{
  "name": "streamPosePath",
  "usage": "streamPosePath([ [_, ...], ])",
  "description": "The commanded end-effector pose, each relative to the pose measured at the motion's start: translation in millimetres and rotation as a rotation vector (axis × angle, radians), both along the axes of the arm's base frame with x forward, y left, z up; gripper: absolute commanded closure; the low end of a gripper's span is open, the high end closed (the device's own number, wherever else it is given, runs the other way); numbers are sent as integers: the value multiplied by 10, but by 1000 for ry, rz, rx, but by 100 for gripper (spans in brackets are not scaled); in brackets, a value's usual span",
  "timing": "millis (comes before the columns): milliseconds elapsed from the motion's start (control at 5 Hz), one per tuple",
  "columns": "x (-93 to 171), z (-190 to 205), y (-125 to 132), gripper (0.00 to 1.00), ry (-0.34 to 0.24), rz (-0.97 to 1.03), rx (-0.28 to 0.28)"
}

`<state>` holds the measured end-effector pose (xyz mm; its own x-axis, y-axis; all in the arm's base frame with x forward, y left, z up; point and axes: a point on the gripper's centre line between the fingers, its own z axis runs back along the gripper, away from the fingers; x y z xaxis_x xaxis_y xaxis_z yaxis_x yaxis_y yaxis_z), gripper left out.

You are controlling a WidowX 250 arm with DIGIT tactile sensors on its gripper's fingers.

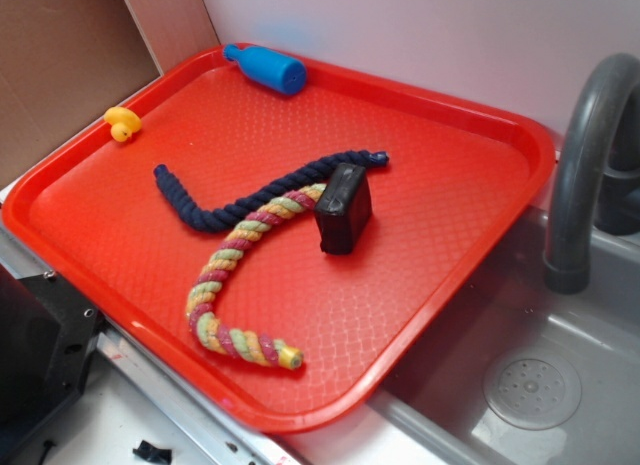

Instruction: Grab the multicolored rope.

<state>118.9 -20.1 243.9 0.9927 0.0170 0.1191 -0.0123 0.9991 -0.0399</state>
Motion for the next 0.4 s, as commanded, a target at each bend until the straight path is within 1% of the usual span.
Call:
streamPosePath([
  [0, 0, 0, 0, 0, 0, 0, 0],
  [200, 49, -136, -43, 0, -17, 95, -4],
])
